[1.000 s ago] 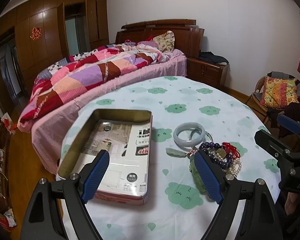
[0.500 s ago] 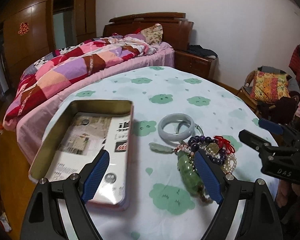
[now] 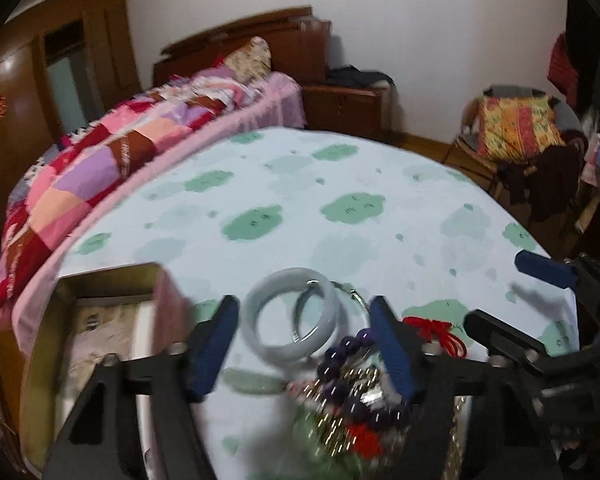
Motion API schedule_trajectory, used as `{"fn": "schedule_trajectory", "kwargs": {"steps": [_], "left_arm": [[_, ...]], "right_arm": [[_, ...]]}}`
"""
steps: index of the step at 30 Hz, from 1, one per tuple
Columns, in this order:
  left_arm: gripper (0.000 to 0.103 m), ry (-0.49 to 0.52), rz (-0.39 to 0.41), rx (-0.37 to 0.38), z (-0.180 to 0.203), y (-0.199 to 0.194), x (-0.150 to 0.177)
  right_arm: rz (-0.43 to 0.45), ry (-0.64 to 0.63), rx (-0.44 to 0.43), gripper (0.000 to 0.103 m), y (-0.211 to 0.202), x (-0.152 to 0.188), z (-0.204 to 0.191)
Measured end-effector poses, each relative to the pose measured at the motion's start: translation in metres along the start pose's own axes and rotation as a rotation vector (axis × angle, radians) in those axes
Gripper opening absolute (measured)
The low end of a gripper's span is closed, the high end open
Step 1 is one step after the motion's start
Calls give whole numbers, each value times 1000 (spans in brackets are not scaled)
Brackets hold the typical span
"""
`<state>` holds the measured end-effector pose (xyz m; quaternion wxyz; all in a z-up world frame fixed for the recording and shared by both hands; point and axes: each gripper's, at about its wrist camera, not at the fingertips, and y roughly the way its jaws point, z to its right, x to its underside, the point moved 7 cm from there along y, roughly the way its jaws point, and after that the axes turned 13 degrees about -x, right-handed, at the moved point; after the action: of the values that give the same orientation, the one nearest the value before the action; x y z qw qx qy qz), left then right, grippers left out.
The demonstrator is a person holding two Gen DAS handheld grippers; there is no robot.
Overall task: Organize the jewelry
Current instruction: 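Close the left tool on the pale jade bangle while the right tool reaches the jewelry pile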
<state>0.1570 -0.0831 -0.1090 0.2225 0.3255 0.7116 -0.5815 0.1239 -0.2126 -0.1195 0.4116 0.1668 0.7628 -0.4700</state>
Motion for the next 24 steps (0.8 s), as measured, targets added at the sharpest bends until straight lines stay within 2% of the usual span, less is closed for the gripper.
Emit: {"fn": "schedule_trajectory", "kwargs": {"steps": [2,6,8,11,13,24], "left_arm": [[50,23,-18,5,7,9,0],[47,43,-54,24,16,20,3],[35,57,-68,29,21,25,5],[21,57,-81,18,22,30,7],[15,33,-76,44,20,28,6],[13,-49,19,64,-6,-9,0]], "right_arm": [[5,6,-2,86,0,-1,2],[6,23,-4,89,1,-1,5],[7,25,-8,90,2,-1,4],[9,26,-11,92,2,-2,4],[12,30,-13,93,2,-2,5],[1,33,-20,93,6,-1,4]]}}
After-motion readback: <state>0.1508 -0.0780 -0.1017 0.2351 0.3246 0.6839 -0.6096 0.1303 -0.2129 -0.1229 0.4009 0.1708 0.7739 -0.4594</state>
